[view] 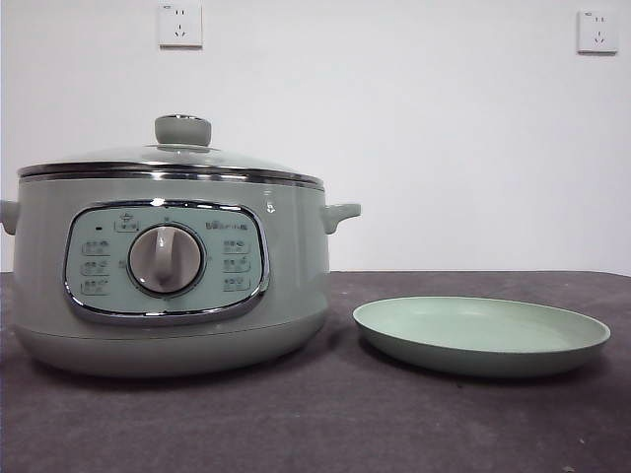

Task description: Take the corn out from the steamer,put the corn on the plate,close the lid

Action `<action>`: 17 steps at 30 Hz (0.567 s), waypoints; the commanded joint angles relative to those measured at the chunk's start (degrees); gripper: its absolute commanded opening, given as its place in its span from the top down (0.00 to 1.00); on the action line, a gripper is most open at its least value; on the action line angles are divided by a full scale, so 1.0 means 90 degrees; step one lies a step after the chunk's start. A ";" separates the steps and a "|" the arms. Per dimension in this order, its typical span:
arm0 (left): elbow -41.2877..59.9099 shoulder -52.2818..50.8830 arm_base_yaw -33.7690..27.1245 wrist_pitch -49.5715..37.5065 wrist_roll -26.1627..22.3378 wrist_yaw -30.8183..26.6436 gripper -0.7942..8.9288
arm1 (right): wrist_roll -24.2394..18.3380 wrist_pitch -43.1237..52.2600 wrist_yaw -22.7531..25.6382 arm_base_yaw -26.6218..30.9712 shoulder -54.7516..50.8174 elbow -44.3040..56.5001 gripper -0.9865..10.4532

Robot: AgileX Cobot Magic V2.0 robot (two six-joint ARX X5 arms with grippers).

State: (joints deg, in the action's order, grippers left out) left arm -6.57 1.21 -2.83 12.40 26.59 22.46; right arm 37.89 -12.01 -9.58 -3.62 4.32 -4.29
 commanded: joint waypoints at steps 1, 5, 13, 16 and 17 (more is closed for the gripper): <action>-0.0457 0.0245 -0.0022 0.0185 -0.0299 -0.0002 0.92 | -0.0486 0.0075 -0.0151 0.0007 0.0323 -0.0415 0.92; -0.1183 0.0906 -0.0022 0.0580 -0.0780 0.0010 0.92 | -0.1137 -0.0136 -0.0284 0.0007 0.1052 -0.1144 0.92; -0.2890 0.2506 -0.0015 0.1426 -0.1955 0.0058 0.92 | -0.2404 -0.1059 -0.0393 0.0007 0.2642 -0.3024 0.92; -0.3468 0.3045 -0.0015 0.1617 -0.2195 0.0216 0.92 | -0.2839 -0.1428 -0.0828 0.0007 0.3237 -0.3747 0.92; -0.3645 0.3220 -0.0015 0.1661 -0.2256 0.0333 0.92 | -0.2985 -0.1593 -0.1003 0.0007 0.3449 -0.4000 0.92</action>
State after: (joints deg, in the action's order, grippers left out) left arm -38.48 29.21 -2.83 27.11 9.13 24.53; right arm 14.87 -25.76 -17.52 -3.62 34.17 -38.70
